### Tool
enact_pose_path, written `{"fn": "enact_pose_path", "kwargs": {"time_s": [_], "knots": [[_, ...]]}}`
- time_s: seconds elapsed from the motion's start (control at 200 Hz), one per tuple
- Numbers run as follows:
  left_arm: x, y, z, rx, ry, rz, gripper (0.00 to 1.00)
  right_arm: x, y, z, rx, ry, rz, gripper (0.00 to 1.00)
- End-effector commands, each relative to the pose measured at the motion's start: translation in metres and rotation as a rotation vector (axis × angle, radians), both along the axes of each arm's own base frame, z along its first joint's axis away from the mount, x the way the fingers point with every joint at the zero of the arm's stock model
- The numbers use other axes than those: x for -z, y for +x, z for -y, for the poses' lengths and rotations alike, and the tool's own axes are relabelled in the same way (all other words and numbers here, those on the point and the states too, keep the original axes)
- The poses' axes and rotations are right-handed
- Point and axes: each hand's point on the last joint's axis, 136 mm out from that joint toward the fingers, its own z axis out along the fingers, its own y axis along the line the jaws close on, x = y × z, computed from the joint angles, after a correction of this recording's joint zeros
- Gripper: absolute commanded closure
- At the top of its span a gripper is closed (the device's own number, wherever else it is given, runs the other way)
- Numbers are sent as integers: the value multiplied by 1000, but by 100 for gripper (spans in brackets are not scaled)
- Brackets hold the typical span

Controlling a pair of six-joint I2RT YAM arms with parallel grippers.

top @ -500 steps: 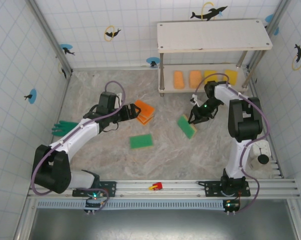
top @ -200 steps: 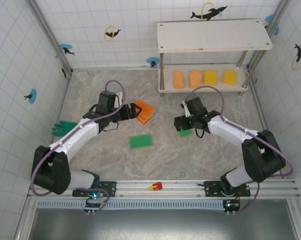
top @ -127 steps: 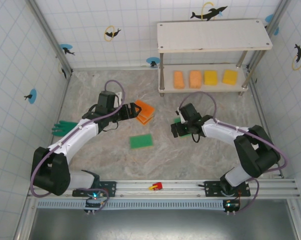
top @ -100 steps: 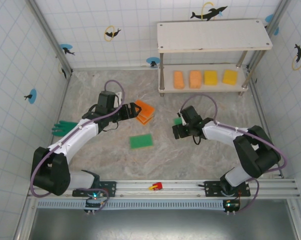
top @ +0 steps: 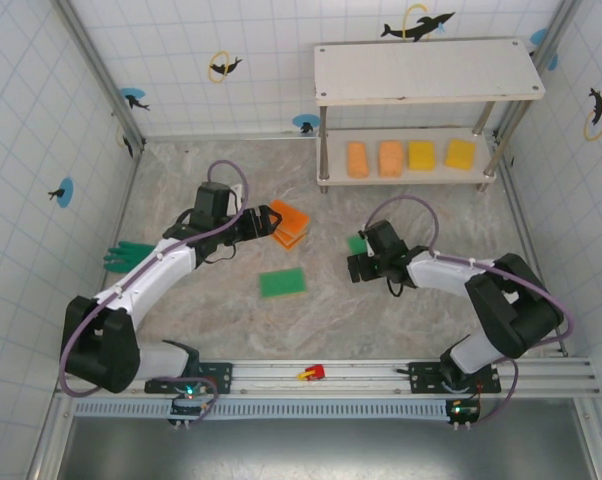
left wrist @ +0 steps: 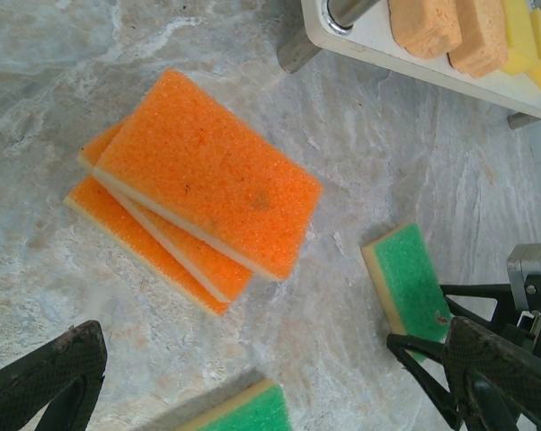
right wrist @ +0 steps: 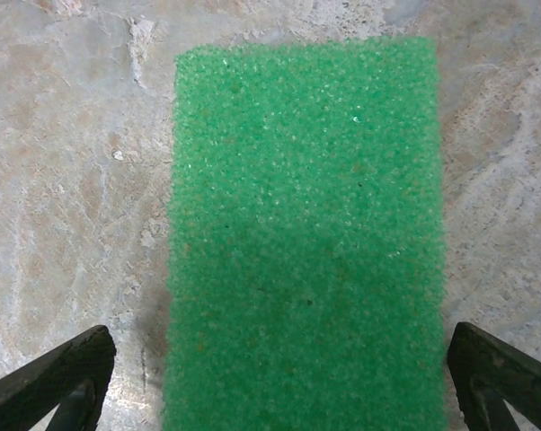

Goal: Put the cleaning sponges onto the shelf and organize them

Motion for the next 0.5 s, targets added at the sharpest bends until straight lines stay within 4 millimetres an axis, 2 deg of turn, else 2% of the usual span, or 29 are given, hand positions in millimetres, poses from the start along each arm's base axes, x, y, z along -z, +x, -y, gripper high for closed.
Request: {"fn": "enact_pose_path", "kwargs": {"time_s": [0.0, 0.225, 0.28, 0.38, 0.496], "knots": [[-11, -1, -1, -13, -5, 19, 2, 0, -6, 2, 23, 13, 18, 4], [-11, -2, 0, -5, -6, 22, 2, 3, -10, 4, 18, -14, 21, 18], [-11, -2, 0, -6, -4, 25, 2, 1, -9, 4, 18, -19, 27, 24], [-10, -3, -1, -4, 1, 25, 2, -9, -7, -2, 9, 6, 41, 40], [-8, -3, -1, -4, 5, 25, 2, -22, -3, -5, 5, 16, 49, 45]]}}
